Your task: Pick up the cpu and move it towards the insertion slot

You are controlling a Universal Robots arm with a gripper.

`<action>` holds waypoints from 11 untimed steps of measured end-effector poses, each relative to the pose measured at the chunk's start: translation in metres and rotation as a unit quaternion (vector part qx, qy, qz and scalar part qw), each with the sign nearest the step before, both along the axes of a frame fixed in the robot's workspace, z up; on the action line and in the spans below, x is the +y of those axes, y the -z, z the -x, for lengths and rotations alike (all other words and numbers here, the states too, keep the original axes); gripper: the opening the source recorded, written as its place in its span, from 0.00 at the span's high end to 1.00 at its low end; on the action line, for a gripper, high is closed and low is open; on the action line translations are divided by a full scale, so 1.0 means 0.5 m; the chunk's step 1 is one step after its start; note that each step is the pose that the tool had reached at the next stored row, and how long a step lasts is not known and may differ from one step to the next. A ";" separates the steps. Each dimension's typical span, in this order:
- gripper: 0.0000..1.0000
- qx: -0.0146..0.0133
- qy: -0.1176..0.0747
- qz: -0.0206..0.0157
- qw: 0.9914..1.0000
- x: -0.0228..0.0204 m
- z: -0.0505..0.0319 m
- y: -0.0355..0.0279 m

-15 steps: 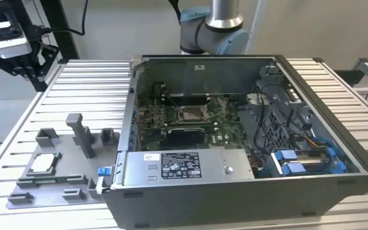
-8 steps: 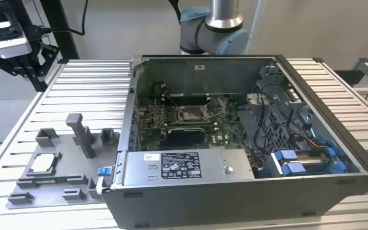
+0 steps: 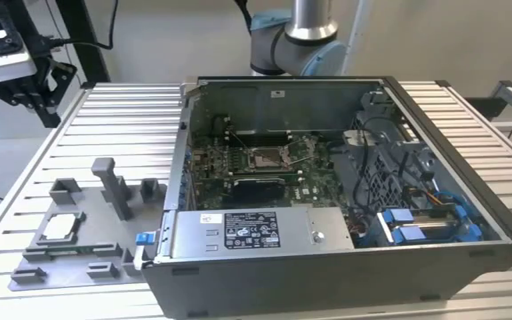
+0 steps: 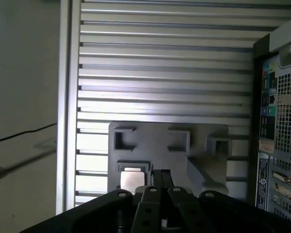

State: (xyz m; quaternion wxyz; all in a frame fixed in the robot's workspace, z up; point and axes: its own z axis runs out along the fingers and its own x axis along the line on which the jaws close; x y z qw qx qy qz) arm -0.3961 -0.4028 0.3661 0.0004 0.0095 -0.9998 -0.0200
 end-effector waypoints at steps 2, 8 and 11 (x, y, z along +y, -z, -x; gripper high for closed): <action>1.00 0.000 0.000 0.000 1.000 -0.0122 0.025 0.002; 1.00 0.000 0.000 0.000 1.000 -0.0577 0.052 0.009; 1.00 0.000 0.000 -0.001 1.000 -0.0743 0.052 0.015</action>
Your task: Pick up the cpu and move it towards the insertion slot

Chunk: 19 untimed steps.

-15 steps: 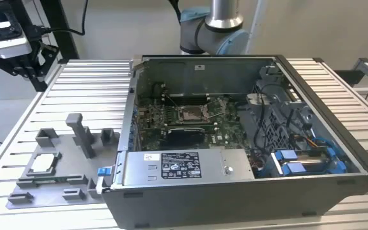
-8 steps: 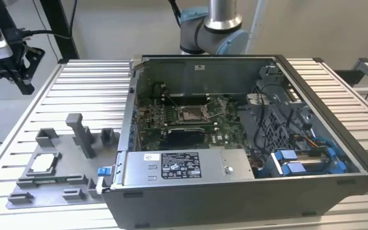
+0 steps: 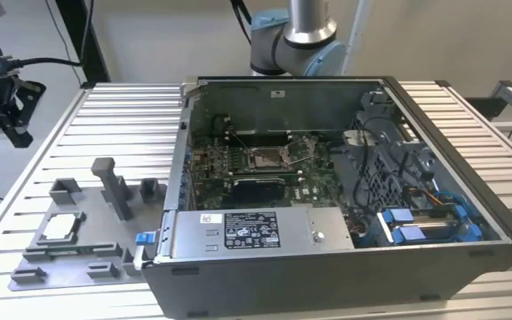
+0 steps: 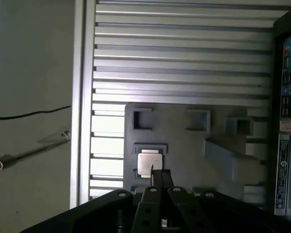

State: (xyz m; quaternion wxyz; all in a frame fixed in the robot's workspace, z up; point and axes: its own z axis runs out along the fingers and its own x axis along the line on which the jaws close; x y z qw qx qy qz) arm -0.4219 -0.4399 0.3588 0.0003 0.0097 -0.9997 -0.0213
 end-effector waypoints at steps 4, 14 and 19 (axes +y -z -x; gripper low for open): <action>1.00 0.000 -0.001 -0.001 1.000 -0.0046 -0.004 0.005; 0.00 0.000 -0.005 -0.001 1.000 -0.0048 -0.004 0.006; 0.00 0.000 -0.008 -0.001 1.000 -0.0048 -0.004 0.006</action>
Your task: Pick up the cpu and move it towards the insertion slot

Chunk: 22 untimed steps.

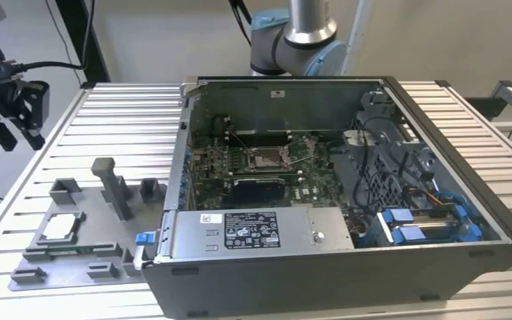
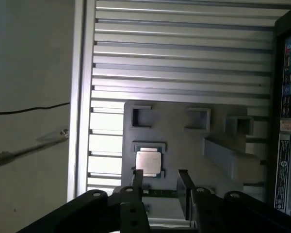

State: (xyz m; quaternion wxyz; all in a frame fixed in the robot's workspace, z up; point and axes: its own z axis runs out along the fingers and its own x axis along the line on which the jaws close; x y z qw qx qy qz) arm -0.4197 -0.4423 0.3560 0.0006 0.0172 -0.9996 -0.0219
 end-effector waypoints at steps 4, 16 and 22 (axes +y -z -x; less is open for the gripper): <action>0.00 0.000 -0.002 0.000 1.000 0.0000 0.000 0.000; 0.00 0.000 -0.003 0.000 1.000 0.0004 0.000 0.026; 0.00 0.000 -0.003 0.003 1.000 0.0009 0.000 0.048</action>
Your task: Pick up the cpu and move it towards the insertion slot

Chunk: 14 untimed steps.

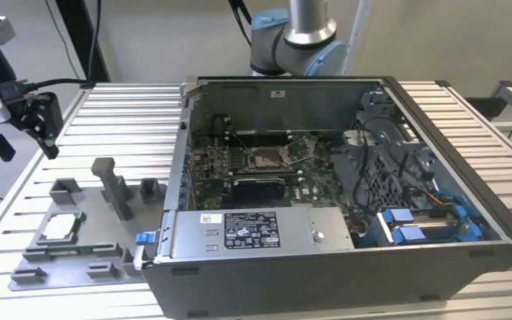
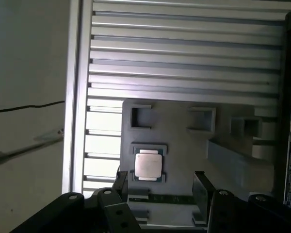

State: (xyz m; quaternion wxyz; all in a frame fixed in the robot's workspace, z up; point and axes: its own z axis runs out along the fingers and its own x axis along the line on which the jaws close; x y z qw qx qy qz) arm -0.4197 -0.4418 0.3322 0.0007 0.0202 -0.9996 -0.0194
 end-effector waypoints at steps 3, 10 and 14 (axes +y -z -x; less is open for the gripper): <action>0.00 0.000 0.000 0.001 1.000 0.0003 0.000 0.011; 0.00 0.000 0.000 0.002 1.000 0.0004 0.000 0.037; 0.00 0.000 0.000 0.003 1.000 0.0004 0.000 0.049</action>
